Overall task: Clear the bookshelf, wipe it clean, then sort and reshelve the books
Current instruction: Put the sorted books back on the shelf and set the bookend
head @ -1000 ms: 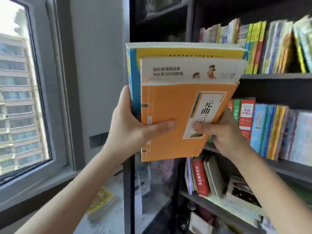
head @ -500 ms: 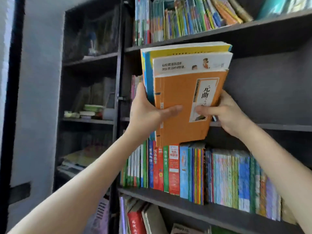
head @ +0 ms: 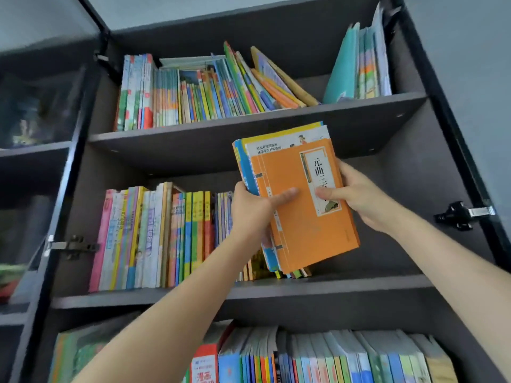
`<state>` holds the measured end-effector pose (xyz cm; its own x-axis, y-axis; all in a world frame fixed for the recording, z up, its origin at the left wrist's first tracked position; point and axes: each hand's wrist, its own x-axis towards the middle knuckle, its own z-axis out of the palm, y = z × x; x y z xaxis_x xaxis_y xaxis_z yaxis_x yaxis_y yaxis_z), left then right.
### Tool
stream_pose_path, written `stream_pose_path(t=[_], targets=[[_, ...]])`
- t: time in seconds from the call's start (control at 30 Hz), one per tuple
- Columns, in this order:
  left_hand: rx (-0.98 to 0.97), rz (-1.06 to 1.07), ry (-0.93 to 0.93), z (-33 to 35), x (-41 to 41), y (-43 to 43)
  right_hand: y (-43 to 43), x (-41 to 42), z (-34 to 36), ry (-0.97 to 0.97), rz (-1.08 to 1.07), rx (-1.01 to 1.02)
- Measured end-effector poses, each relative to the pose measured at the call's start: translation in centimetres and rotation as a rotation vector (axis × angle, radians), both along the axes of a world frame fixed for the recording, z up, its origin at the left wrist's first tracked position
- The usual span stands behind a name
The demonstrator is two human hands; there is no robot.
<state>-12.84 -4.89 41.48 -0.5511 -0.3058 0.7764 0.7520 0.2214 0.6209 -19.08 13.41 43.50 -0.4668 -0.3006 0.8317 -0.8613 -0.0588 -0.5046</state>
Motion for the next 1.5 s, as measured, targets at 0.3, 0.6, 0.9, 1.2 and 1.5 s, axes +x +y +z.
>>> stream_pose_path(t=[0.3,0.6,0.9,1.2,1.5], targets=[[0.055,0.245,-0.158,-0.1,-9.1,4.5,2.1,-8.3,-1.2,-0.130,-0.187,0.157],[-0.147,0.375,-0.191,0.0,-11.7,5.1,-0.6,-6.3,-5.3,0.042,-0.602,0.462],[-0.187,-0.024,-0.086,-1.9,-10.6,1.6,-2.9,-7.3,-5.7,0.044,-0.498,0.505],[-0.256,0.096,-0.024,-1.8,-10.6,2.8,-1.1,-7.0,-6.0,0.027,-0.335,0.421],[-0.257,0.116,0.012,-2.3,-10.6,3.6,0.2,-6.8,-6.3,0.101,-0.443,0.381]])
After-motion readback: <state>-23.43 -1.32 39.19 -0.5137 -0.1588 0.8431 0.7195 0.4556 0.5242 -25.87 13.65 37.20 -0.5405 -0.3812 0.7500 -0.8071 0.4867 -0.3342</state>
